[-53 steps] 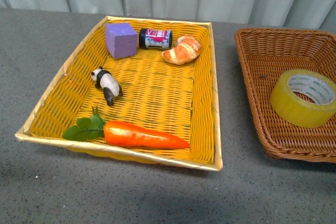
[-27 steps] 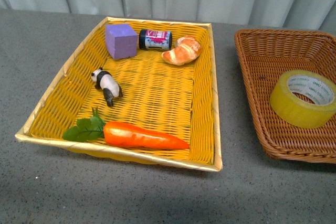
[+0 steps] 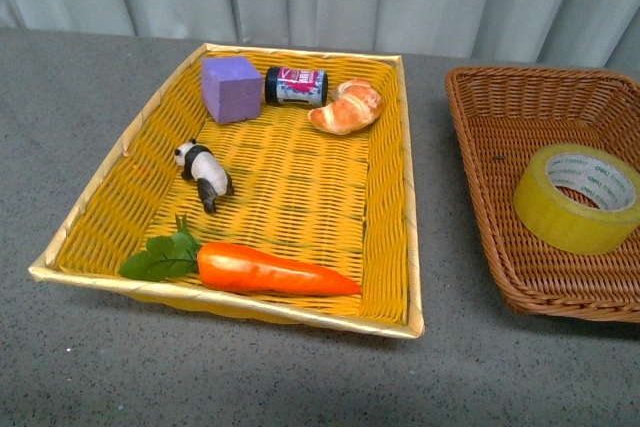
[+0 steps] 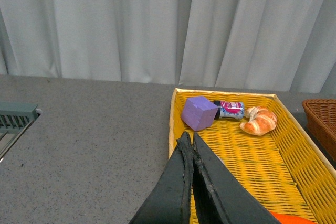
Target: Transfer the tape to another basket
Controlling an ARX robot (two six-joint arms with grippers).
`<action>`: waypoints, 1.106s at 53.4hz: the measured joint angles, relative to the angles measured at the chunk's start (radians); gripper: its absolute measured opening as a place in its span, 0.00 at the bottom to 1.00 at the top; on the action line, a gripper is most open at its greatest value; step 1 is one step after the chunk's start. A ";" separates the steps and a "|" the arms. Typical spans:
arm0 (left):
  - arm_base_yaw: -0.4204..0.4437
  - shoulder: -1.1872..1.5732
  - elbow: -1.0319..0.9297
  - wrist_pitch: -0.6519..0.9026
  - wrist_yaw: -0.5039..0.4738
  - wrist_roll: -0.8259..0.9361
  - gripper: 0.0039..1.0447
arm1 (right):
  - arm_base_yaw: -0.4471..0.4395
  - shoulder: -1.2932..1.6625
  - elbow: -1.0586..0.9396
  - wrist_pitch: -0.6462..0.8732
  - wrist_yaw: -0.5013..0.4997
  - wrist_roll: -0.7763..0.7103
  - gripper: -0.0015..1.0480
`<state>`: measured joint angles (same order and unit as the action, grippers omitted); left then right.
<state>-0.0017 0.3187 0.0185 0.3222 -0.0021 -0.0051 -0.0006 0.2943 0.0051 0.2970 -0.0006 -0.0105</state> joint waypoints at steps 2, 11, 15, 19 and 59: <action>0.000 -0.015 0.000 -0.015 0.000 0.000 0.04 | 0.000 -0.014 0.000 -0.013 0.000 0.000 0.01; 0.000 -0.072 0.000 -0.071 0.000 0.000 0.04 | 0.000 -0.067 0.000 -0.066 0.000 0.000 0.01; 0.000 -0.093 0.000 -0.091 0.000 0.000 0.04 | 0.000 -0.086 0.000 -0.084 0.000 0.000 0.01; 0.000 -0.118 0.000 -0.117 0.000 0.000 0.04 | 0.000 -0.109 0.000 -0.107 0.000 0.000 0.01; 0.000 -0.314 0.000 -0.322 0.001 0.000 0.57 | 0.000 -0.291 0.001 -0.295 -0.001 0.000 0.44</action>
<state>-0.0017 0.0048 0.0189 0.0006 -0.0010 -0.0051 -0.0010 0.0036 0.0059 0.0017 -0.0013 -0.0105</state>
